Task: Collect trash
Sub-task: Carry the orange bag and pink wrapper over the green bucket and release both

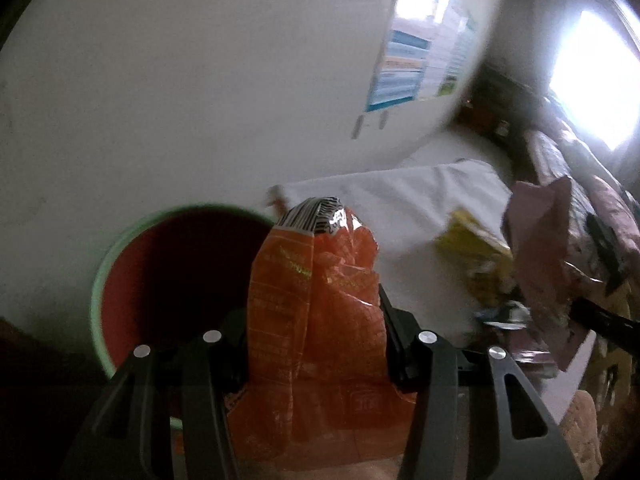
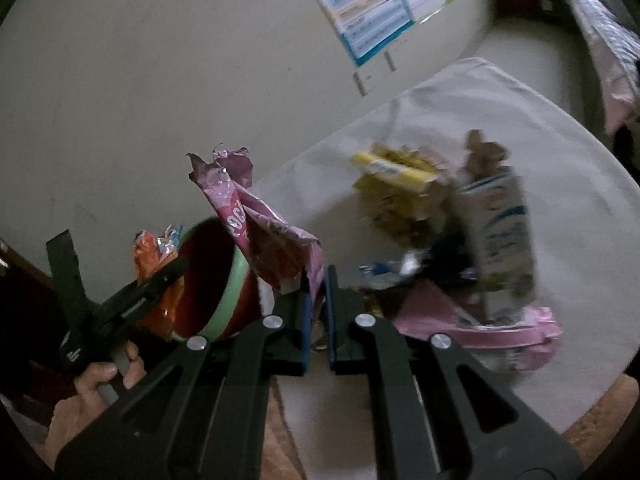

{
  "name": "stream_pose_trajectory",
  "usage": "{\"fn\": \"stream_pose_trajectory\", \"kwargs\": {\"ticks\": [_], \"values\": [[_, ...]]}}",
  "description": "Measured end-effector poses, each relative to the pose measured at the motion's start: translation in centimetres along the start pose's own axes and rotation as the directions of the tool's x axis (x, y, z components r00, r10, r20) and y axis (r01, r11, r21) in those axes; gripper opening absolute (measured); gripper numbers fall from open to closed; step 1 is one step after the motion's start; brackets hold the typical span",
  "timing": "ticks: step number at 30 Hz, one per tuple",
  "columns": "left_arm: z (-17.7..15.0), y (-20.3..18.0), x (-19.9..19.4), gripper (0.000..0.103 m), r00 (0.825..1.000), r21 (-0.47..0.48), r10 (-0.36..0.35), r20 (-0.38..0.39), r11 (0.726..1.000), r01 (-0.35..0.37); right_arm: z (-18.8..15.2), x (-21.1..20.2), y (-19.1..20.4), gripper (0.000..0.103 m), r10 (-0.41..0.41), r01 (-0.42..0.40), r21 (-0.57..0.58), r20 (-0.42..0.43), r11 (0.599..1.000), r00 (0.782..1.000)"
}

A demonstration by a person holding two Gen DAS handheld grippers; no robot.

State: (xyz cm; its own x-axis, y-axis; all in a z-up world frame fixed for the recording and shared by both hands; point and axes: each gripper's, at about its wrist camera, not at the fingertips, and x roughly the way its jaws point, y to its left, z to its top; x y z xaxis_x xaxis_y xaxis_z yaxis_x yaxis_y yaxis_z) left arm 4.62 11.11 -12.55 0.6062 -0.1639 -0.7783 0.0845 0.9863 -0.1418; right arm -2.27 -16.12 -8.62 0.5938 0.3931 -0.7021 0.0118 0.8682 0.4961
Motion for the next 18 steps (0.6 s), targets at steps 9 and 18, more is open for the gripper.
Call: {"fn": "stream_pose_trajectory", "kwargs": {"ticks": [9, 18], "values": [[-0.9, 6.9, 0.6, 0.048, 0.996, -0.120, 0.082, -0.028, 0.989, -0.085, 1.2, 5.1, 6.9, 0.007, 0.014, -0.023, -0.107, -0.082, 0.994, 0.997], [-1.7, 10.6, 1.2, 0.049, 0.993, -0.173, 0.103, -0.062, 0.979, -0.112, 1.9, 9.8, 12.2, 0.007, 0.013, -0.038, -0.189, -0.129, 0.981, 0.992]]}}
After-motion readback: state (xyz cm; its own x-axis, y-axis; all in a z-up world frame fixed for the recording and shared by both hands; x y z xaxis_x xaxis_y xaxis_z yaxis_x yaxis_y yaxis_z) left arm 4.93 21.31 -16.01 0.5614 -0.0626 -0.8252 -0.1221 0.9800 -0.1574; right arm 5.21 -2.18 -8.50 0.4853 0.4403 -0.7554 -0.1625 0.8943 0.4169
